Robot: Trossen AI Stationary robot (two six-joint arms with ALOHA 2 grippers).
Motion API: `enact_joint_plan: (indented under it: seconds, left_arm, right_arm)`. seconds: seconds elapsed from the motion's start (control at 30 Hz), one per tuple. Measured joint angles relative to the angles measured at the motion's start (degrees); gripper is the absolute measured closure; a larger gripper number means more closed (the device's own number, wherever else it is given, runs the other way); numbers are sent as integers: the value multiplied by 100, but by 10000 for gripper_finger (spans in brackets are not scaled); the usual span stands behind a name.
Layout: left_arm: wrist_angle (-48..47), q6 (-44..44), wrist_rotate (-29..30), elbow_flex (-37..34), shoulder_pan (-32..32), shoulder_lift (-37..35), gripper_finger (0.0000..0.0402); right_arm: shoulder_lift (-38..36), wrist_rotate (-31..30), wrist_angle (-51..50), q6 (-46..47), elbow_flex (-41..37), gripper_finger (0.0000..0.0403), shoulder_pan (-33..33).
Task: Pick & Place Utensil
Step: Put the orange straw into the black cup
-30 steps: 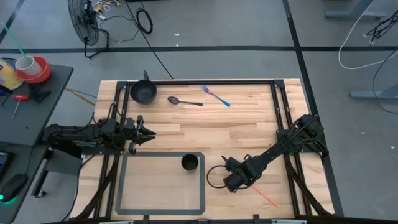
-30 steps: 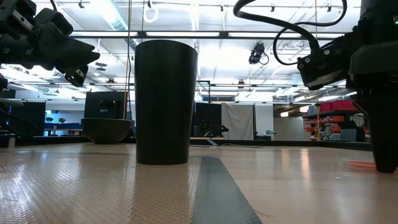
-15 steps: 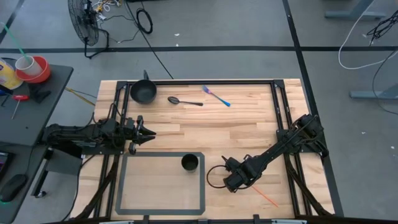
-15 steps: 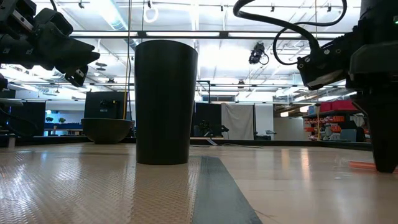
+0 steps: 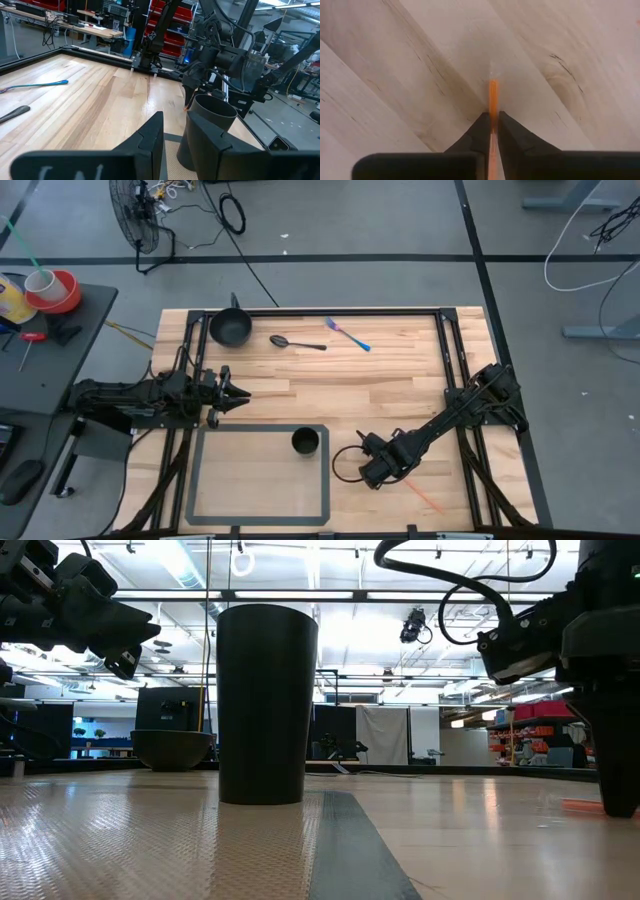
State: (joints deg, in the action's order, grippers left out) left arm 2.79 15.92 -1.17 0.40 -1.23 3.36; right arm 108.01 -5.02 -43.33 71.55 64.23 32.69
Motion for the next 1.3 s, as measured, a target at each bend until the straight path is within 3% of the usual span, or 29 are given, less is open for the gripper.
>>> enact_joint_plan:
  seconds: [0.13,0.4,0.53,0.63,0.77,0.9,1.0,1.1,1.2,1.3]
  left_arm:
    - [0,0,2,1,0,0,312]
    - [0,0,2,1,0,0,312]
    - [-2,-1,1,0,0,0,312]
    - [-1,0,0,-1,0,0,312]
    - [-2,0,2,1,0,0,312]
    - [-1,0,0,1,0,0,312]
    - [-2,0,2,1,0,0,312]
    - [-2,0,1,-1,0,0,312]
    - [0,0,2,1,0,0,312]
    - [0,0,2,-1,0,0,312]
  right_arm:
    - [0,-2,0,-2,0,398,0]
    - [-317,-173,-63,-171,-39,388,-4]
    - [-1027,-1032,-51,-421,63,394,-11]
    - [-1642,-2185,247,-795,107,396,-11]
    - [-2354,-3838,1641,-2076,133,396,-11]
    - [-2559,-4606,4250,-4555,137,396,-15]
    - [-2450,-4480,6415,-6432,140,396,-37]
    - [-2279,-3918,7853,-7503,140,396,-173]
    - [-2125,-3530,8448,-7810,144,396,-412]
    - [-1904,-3282,8432,-7806,144,396,-693]
